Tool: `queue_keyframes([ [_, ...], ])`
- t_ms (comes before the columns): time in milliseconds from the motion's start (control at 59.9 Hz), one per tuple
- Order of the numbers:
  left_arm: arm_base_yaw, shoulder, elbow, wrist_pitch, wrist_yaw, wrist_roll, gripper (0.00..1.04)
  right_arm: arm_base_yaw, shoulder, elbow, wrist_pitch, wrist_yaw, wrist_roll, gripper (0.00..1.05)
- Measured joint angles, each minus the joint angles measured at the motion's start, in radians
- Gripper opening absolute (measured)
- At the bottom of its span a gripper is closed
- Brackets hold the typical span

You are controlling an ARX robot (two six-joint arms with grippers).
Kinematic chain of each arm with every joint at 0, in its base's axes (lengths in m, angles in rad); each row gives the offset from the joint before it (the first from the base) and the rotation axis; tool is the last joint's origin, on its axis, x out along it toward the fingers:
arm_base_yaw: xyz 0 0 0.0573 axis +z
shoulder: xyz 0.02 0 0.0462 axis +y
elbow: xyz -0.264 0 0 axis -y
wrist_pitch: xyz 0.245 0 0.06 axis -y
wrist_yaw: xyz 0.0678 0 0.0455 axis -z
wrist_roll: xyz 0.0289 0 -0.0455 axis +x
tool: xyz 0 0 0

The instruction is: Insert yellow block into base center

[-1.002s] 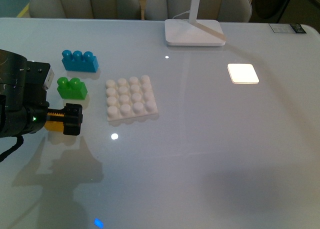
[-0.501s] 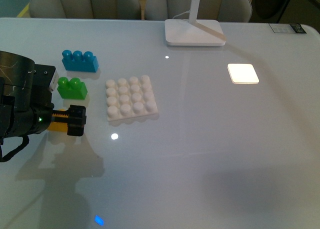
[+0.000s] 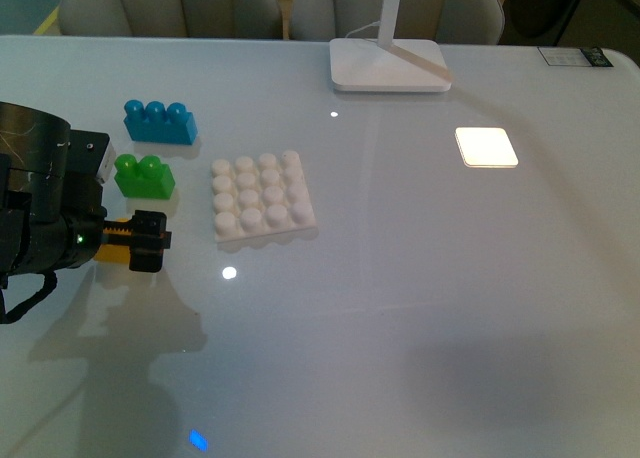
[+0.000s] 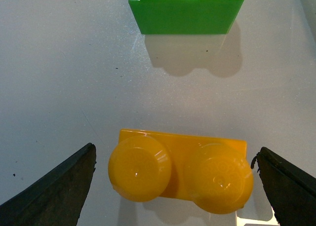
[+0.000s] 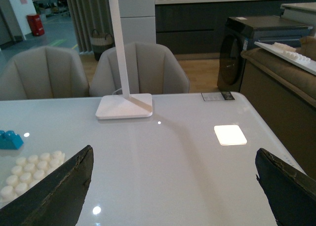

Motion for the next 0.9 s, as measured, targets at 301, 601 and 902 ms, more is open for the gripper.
queue_keyframes([
  [301,-0.009,-0.013,-0.008,-0.008,-0.005,-0.033,0.63,0.0,0.0,0.0,0.0,0.0,0.0,0.96],
  [601,-0.093,-0.15,-0.077,-0.043,-0.019,-0.103,0.63,0.0,0.0,0.0,0.0,0.0,0.0,0.96],
  [902,-0.285,-0.24,-0.059,-0.189,-0.094,-0.227,0.63,0.0,0.0,0.0,0.0,0.0,0.0,0.96],
])
